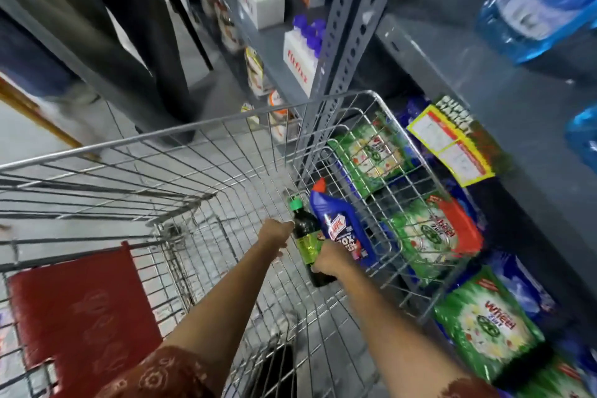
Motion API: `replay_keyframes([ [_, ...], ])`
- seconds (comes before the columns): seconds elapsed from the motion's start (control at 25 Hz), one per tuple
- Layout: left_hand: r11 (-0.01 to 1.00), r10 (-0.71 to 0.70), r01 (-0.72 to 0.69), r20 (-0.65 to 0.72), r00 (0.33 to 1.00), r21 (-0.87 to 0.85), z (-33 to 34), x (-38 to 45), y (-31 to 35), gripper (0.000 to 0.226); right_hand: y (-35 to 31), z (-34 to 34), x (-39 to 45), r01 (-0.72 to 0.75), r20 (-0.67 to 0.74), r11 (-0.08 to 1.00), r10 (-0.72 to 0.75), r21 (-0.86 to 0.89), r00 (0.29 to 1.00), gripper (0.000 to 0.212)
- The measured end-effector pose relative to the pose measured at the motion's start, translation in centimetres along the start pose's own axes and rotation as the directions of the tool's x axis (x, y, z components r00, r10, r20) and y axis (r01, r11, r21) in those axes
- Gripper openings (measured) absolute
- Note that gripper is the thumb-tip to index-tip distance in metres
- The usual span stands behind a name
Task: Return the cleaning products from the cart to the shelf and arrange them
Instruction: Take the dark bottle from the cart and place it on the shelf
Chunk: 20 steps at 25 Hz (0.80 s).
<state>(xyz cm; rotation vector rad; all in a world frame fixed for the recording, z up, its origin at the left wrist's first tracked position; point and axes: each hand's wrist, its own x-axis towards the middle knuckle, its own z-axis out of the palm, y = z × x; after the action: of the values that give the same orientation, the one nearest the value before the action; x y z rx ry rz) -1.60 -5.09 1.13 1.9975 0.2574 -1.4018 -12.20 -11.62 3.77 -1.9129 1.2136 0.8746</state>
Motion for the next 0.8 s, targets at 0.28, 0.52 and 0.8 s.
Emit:
replay_keyframes([
  [0.28,0.991,0.114,-0.112,-0.038,0.993,0.067,2.9,4.1,0.5,0.046,0.7,0.7,3.3,0.002,-0.022,1.000,-0.002,0.008,1.000,0.041],
  [0.52,0.993,0.103,-0.111,-0.161,0.982,-0.043,1.2,3.7,-0.8,0.048,0.3,0.6,3.1,0.037,0.060,0.995,-0.043,0.092,0.997,0.053],
  [0.8,0.906,0.218,-0.203,0.000,0.976,-0.371,-2.4,-0.4,1.3,0.020,-1.3,-1.2,0.5,0.037,0.299,0.959,-0.124,0.279,0.946,0.061],
])
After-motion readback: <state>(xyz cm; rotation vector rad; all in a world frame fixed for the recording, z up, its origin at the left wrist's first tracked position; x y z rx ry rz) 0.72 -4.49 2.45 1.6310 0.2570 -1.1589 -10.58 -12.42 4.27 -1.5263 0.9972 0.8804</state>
